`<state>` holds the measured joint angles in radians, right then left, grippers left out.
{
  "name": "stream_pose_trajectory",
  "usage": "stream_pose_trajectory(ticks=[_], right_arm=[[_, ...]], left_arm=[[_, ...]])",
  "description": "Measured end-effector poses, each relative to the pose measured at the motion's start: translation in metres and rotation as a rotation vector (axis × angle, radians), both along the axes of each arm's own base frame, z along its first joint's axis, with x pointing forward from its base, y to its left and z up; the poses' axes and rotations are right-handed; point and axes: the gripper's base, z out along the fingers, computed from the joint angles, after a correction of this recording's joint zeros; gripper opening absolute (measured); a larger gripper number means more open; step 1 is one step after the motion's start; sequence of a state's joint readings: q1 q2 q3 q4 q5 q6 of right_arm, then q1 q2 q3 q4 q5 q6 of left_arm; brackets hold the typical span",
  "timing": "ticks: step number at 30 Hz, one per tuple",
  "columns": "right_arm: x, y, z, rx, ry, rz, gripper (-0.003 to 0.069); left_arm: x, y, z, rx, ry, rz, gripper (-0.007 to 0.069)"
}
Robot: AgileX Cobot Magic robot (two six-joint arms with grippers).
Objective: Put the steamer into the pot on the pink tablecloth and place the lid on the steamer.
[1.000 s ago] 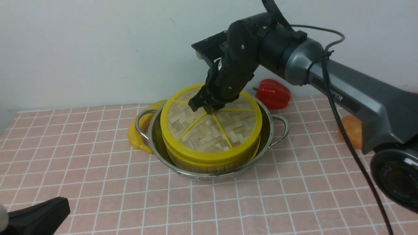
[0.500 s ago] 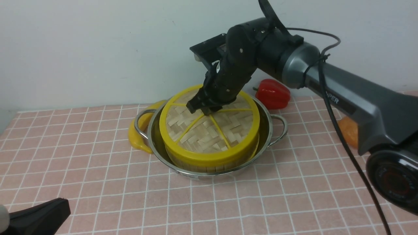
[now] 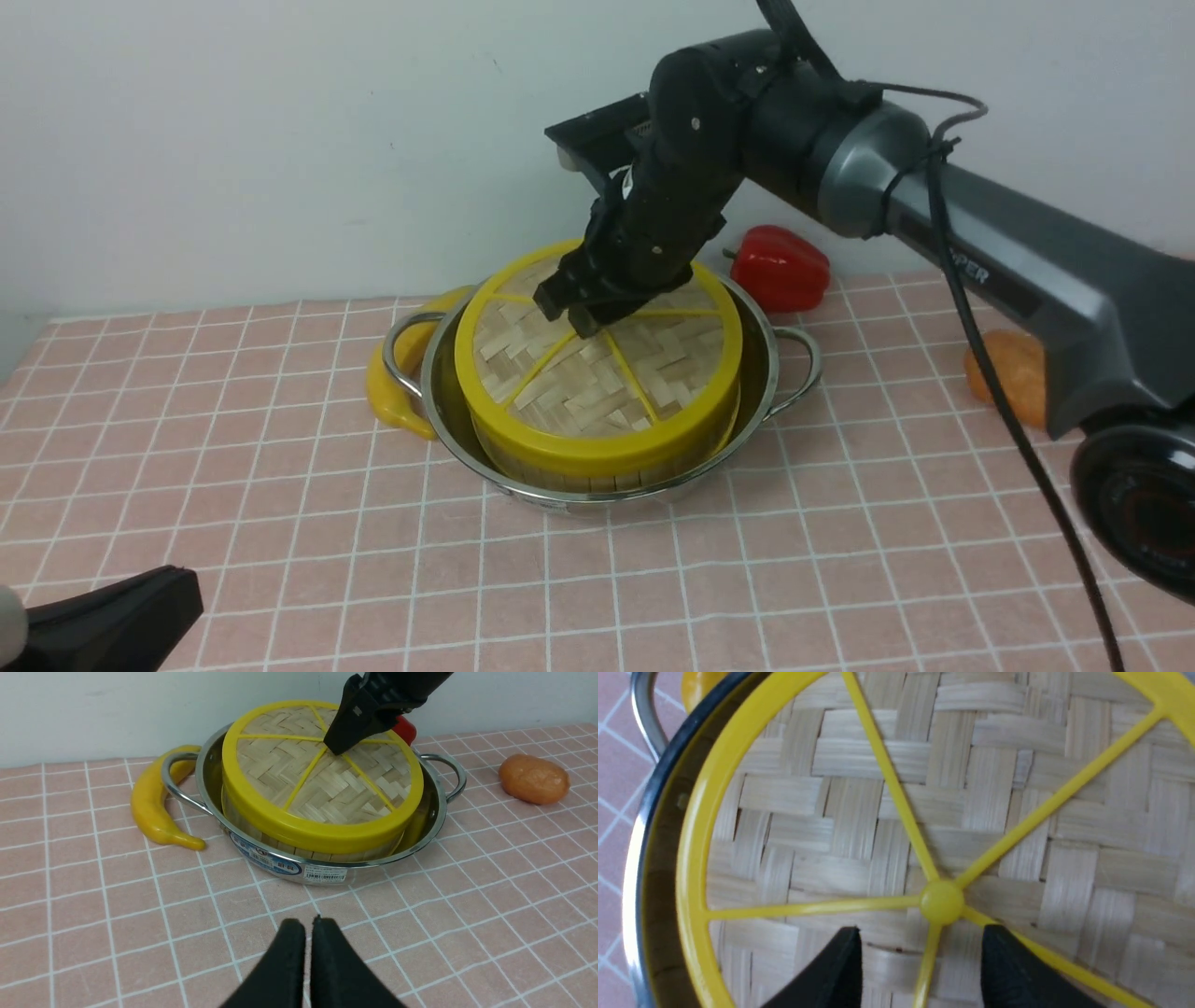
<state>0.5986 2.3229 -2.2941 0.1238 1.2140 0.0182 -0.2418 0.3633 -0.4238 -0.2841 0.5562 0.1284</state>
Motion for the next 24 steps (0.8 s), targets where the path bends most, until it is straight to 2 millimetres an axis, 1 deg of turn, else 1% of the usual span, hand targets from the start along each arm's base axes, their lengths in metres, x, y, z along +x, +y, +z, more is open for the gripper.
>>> stream_pose_trajectory(ticks=[1, 2, 3, 4, 5, 6, 7, 8, 9, 10, 11, 13, 14, 15, 17, 20, 22, 24], right_arm=[[-0.004, -0.005, 0.017, -0.004, -0.031, 0.0, 0.0395], [-0.007, -0.008, 0.03, -0.002, -0.057, -0.002, 0.0411], [-0.012, -0.014, 0.053, 0.007, -0.107, -0.005, 0.0421], [-0.02, -0.021, 0.077, 0.022, -0.16, -0.011, 0.0428], [-0.025, -0.026, 0.094, 0.029, -0.198, -0.018, 0.0429], [-0.028, -0.029, 0.102, 0.036, -0.214, -0.021, 0.0429], [-0.038, -0.037, 0.127, 0.052, -0.27, -0.032, 0.0426], [-0.048, -0.047, 0.151, 0.065, -0.322, -0.046, 0.0417], [-0.058, -0.055, 0.169, 0.076, -0.365, -0.057, 0.0405], [-0.066, -0.062, 0.183, 0.082, -0.397, -0.066, 0.0392], [-0.07, -0.066, 0.189, 0.082, -0.414, -0.07, 0.0386], [-0.101, -0.091, 0.227, 0.106, -0.497, -0.087, 0.032], [-0.101, -0.091, 0.227, 0.106, -0.497, -0.087, 0.032], [-0.12, -0.104, 0.239, 0.11, -0.517, -0.092, 0.0268], [-0.144, -0.121, 0.251, 0.119, -0.533, -0.095, 0.0213], [-0.174, -0.142, 0.246, 0.099, -0.506, -0.091, 0.0136], [-0.196, -0.156, 0.231, 0.092, -0.5, -0.083, 0.0088], [-0.209, -0.164, 0.214, 0.114, -0.532, -0.075, 0.0048]], left_arm=[[0.0, 0.0, 0.001, 0.0, -0.009, 0.003, 0.0022], [0.001, 0.0, 0.002, -0.001, -0.02, 0.006, 0.0022], [0.002, 0.001, 0.003, 0.001, -0.038, 0.012, 0.0022], [0.003, 0.002, 0.005, 0.002, -0.068, 0.021, 0.0022], [0.004, 0.002, 0.007, 0.003, -0.091, 0.028, 0.0022], [0.004, 0.003, 0.008, 0.007, -0.103, 0.032, 0.0022], [0.006, 0.004, 0.011, 0.019, -0.146, 0.044, 0.0022], [0.007, 0.005, 0.014, 0.027, -0.187, 0.055, 0.0022], [0.008, 0.006, 0.017, 0.038, -0.224, 0.064, 0.0022], [0.008, 0.007, 0.019, 0.05, -0.254, 0.07, 0.0022], [0.009, 0.007, 0.02, 0.055, -0.267, 0.073, 0.0023], [0.01, 0.009, 0.027, 0.075, -0.348, 0.089, 0.0032], [0.01, 0.009, 0.028, 0.076, -0.357, 0.09, 0.0033], [0.01, 0.01, 0.03, 0.084, -0.387, 0.094, 0.0034], [0.01, 0.01, 0.031, 0.088, -0.401, 0.096, 0.0041], [0.01, 0.01, 0.031, 0.092, -0.403, 0.096, 0.0044], [0.01, 0.01, 0.031, 0.093, -0.403, 0.096, 0.0051], [0.01, 0.01, 0.031, 0.093, -0.402, 0.096, 0.0055]])
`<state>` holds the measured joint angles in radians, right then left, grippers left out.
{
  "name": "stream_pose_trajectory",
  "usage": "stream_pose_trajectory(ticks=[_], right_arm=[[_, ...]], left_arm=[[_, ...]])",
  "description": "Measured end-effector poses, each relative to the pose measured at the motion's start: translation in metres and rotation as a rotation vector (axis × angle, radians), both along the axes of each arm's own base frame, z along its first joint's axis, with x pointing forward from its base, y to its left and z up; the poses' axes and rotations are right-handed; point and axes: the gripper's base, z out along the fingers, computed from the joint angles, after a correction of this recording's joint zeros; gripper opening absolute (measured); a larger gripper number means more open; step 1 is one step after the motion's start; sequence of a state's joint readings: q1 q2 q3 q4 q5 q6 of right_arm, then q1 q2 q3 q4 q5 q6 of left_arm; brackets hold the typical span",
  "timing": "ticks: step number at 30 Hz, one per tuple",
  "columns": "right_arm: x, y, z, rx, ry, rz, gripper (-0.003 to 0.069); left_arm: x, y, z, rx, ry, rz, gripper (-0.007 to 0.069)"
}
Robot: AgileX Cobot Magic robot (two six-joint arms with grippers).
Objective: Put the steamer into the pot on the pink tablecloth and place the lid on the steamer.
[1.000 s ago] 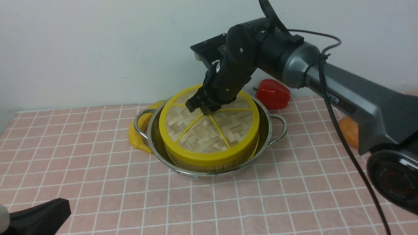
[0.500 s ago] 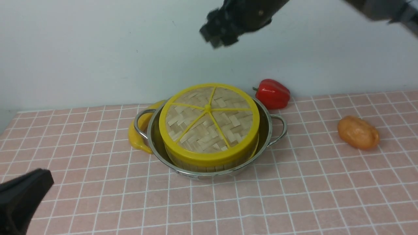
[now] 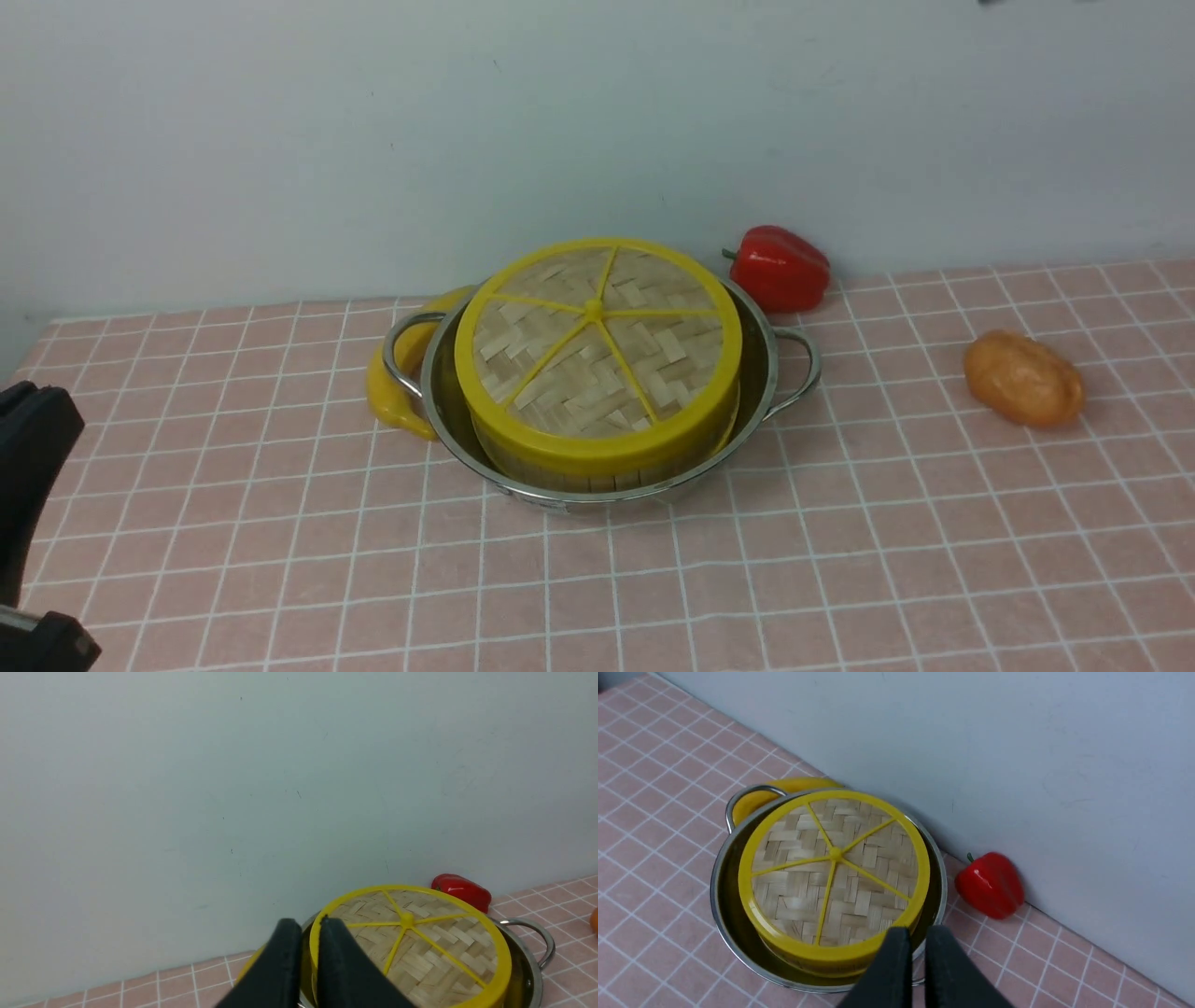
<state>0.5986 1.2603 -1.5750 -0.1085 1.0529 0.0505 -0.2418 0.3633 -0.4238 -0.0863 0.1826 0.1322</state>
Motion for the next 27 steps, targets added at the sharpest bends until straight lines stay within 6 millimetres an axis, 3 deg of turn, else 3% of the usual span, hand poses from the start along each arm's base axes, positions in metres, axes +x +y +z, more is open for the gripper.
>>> stream_pose_trajectory(ticks=[3, 7, 9, 10, 19, 27], right_arm=[[-0.016, -0.009, -0.034, 0.07, -0.07, 0.013, 0.0003], [-0.027, -0.013, -0.097, 0.132, -0.082, 0.023, -0.0009], [-0.03, -0.014, -0.113, 0.156, -0.093, 0.028, -0.0008], [-0.034, -0.016, -0.136, 0.164, -0.084, 0.033, -0.0008], [-0.04, -0.018, -0.174, 0.15, -0.042, 0.038, 0.0003], [-0.041, -0.022, -0.173, 0.117, -0.073, 0.047, 0.0012]], left_arm=[[0.0, 0.0, 0.0, 0.0, 0.0, 0.0, 0.0055], [0.0, 0.0, 0.0, 0.001, 0.0, 0.0, 0.0064], [0.0, 0.0, 0.0, 0.002, -0.001, 0.0, 0.0064], [0.0, 0.0, 0.0, 0.003, -0.001, 0.0, 0.0066], [0.0, 0.0, 0.0, 0.016, -0.004, 0.002, 0.0083], [0.0, 0.0, 0.0, 0.018, -0.004, 0.003, 0.0095]])
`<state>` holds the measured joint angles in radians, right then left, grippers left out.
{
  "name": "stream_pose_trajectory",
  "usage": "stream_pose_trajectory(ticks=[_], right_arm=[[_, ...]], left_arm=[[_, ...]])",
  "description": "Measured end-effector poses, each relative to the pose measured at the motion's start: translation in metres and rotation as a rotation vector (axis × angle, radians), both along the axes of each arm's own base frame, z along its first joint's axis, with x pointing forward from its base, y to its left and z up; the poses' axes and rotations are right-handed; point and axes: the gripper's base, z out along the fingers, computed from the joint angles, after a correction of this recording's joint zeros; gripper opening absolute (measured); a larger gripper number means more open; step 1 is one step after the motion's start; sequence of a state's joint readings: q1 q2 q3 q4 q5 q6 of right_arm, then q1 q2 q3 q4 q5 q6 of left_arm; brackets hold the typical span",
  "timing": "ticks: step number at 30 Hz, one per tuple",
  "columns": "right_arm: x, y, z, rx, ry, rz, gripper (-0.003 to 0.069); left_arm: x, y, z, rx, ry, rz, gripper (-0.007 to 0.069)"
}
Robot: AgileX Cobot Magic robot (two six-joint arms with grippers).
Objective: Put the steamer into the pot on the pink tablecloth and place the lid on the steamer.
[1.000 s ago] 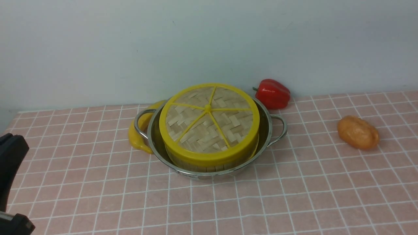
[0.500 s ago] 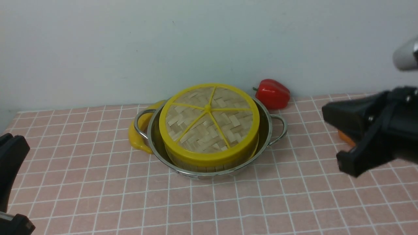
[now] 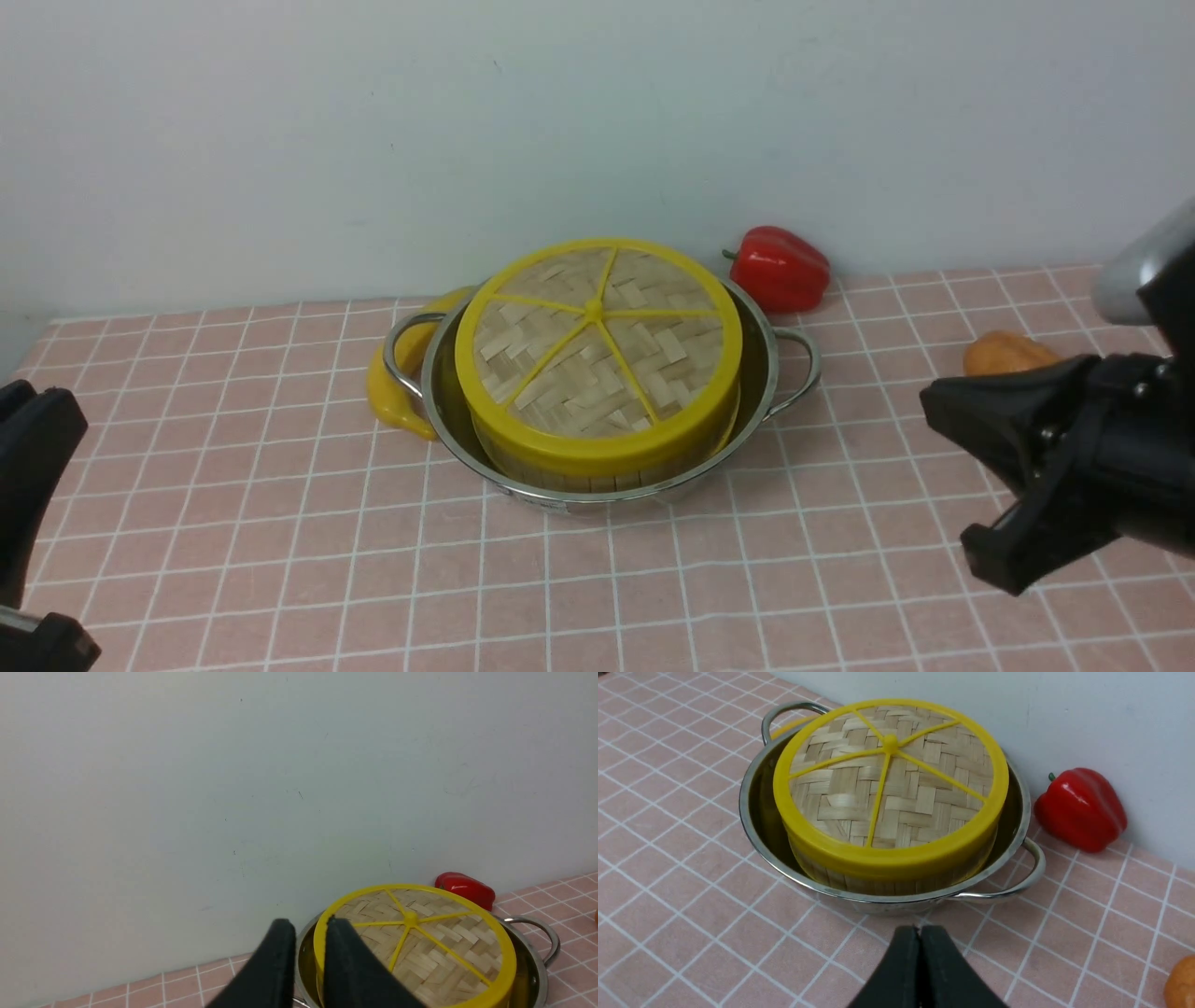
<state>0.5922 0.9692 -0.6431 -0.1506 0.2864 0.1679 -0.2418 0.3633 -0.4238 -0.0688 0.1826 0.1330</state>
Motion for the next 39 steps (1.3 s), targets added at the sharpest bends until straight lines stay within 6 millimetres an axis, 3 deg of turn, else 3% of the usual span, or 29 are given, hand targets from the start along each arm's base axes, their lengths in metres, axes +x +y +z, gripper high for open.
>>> stream_pose_trajectory(ticks=[5, 9, 14, 21, 39], right_arm=[[-0.014, -0.043, 0.009, 0.051, -0.133, -0.154, 0.0029], [-0.035, -0.076, -0.004, 0.118, -0.193, -0.321, 0.0041], [-0.079, -0.105, -0.047, 0.229, -0.276, -0.524, 0.0066], [-0.109, -0.115, -0.096, 0.258, -0.362, -0.642, 0.0099], [-0.114, -0.115, -0.096, 0.281, -0.408, -0.648, 0.0144]], left_arm=[[0.0, 0.0, 0.0, 0.001, 0.0, 0.0, 0.0102], [0.0, 0.0, 0.0, 0.001, 0.0, 0.0, 0.0108], [0.0, 0.0, 0.0, 0.001, 0.0, 0.0, 0.0117], [0.0, 0.0, 0.0, 0.002, -0.001, 0.0, 0.0129], [0.0, 0.0, 0.0, 0.002, -0.001, 0.0, 0.016]])
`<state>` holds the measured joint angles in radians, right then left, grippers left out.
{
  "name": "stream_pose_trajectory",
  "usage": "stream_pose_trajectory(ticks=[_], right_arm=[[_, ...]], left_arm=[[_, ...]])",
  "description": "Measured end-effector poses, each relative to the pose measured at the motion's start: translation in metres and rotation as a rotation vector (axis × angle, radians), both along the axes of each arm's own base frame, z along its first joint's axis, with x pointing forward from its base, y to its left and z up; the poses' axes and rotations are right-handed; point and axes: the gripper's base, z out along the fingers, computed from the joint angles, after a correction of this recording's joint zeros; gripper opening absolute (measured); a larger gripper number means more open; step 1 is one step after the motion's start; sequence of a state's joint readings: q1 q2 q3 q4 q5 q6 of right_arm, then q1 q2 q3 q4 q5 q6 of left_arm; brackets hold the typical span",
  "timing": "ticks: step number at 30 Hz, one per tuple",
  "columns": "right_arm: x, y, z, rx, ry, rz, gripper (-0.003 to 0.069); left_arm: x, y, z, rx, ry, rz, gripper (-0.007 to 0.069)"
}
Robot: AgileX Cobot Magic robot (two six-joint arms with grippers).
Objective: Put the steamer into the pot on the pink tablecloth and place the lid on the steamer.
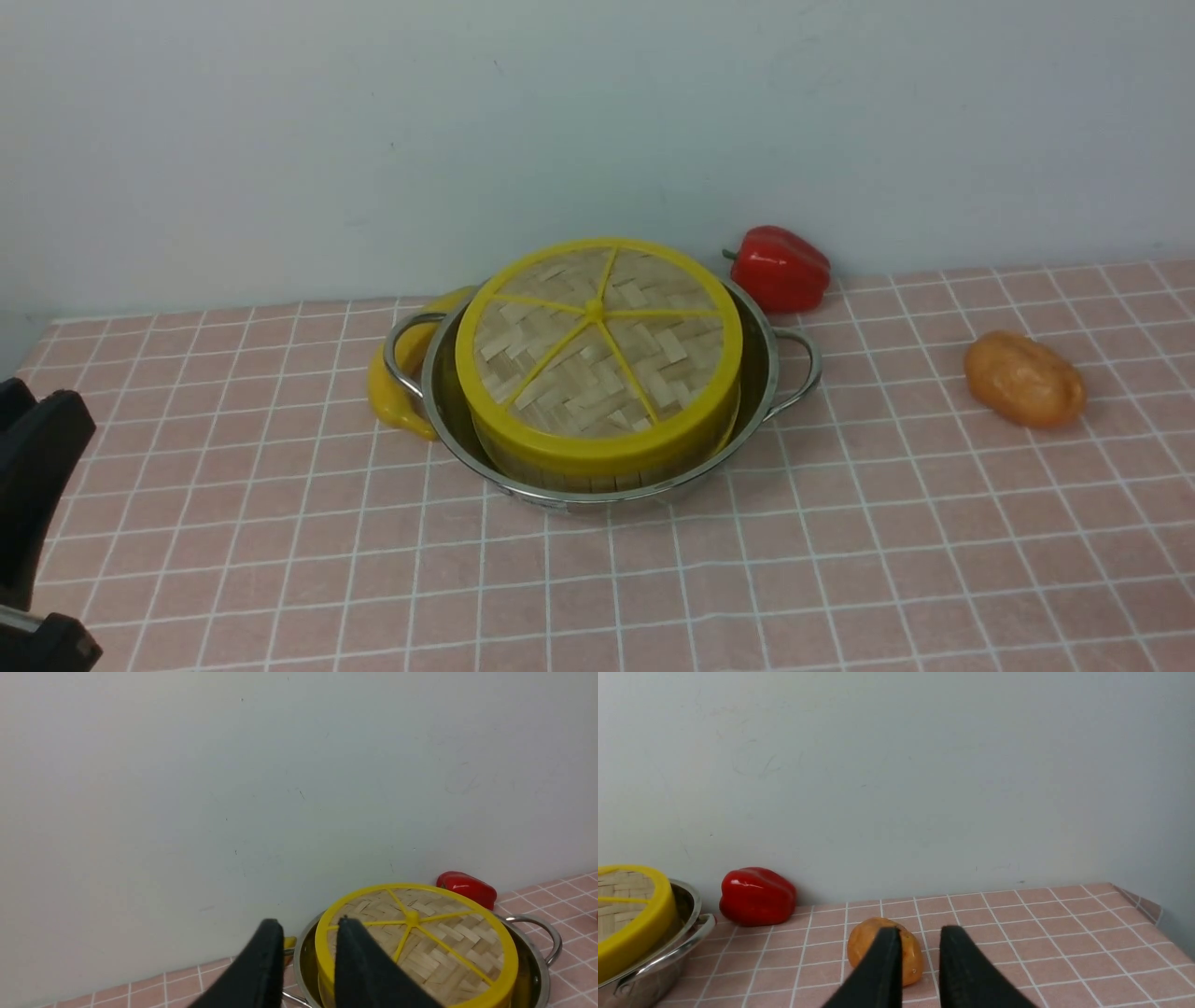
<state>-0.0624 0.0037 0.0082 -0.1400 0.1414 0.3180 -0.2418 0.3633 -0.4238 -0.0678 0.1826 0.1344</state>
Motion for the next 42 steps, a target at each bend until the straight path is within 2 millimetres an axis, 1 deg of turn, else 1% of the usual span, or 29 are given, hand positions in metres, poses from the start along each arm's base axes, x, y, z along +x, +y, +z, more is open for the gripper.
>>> stream_pose_trajectory(ticks=[9, 11, 13, 14, 16, 17, 18, 19, 20, 21, 23, 25, 28, 31, 42], right_arm=[[0.0, 0.0, 0.0, 0.005, 0.0, 0.0, 0.0166], [0.0, 0.0, 0.0, 0.005, 0.001, 0.0, 0.0174], [0.0, 0.0, 0.0, 0.006, 0.001, 0.0, 0.0178], [0.0, 0.0, 0.0, 0.006, 0.001, 0.0, 0.018], [0.0, 0.0, 0.0, 0.006, 0.001, 0.0, 0.0185], [0.0, 0.0, 0.0, 0.006, 0.001, 0.0, 0.0188], [0.0, 0.0, 0.0, 0.006, 0.001, 0.0, 0.0189], [0.0, 0.0, 0.0, 0.006, 0.001, 0.0, 0.0192], [0.0, 0.0, 0.0, 0.006, 0.001, 0.0, 0.0192], [0.0, 0.0, 0.0, 0.006, 0.001, 0.0, 0.0196], [0.0, 0.0, 0.0, 0.006, 0.001, 0.0, 0.02], [0.0, 0.0, 0.0, 0.006, -0.001, 0.0, 0.0203], [0.0, 0.0, 0.0, 0.006, -0.003, 0.0, 0.0208], [0.0, 0.0, 0.0, 0.006, -0.003, 0.0, 0.0214], [0.0, 0.0, 0.0, 0.006, -0.003, 0.0, 0.0238]], left_arm=[[-0.002, 0.001, 0.001, 0.001, -0.009, 0.006, 0.0178], [-0.01, 0.007, 0.003, 0.035, -0.056, 0.057, 0.0189], [-0.016, 0.013, -0.001, 0.06, -0.08, 0.124, 0.0192], [-0.019, 0.016, -0.005, 0.072, -0.081, 0.163, 0.0196], [-0.025, 0.021, -0.023, 0.085, -0.074, 0.237, 0.0201], [-0.027, 0.022, -0.036, 0.087, -0.058, 0.26, 0.0202], [-0.027, 0.022, -0.039, 0.088, -0.055, 0.267, 0.0201], [-0.03, 0.023, -0.052, 0.089, -0.05, 0.284, 0.0201], [-0.03, 0.023, -0.055, 0.09, -0.04, 0.285, 0.0201], [-0.031, 0.024, -0.073, 0.092, -0.021, 0.293, 0.0204], [-0.031, 0.024, -0.093, 0.102, 0.02, 0.294, 0.0211], [-0.029, 0.024, -0.104, 0.11, 0.053, 0.293, 0.0211], [-0.029, 0.024, -0.111, 0.118, 0.072, 0.293, 0.022], [-0.028, 0.024, -0.113, 0.119, 0.078, 0.293, 0.0223], [-0.028, 0.024, -0.112, 0.119, 0.075, 0.293, 0.0241]])
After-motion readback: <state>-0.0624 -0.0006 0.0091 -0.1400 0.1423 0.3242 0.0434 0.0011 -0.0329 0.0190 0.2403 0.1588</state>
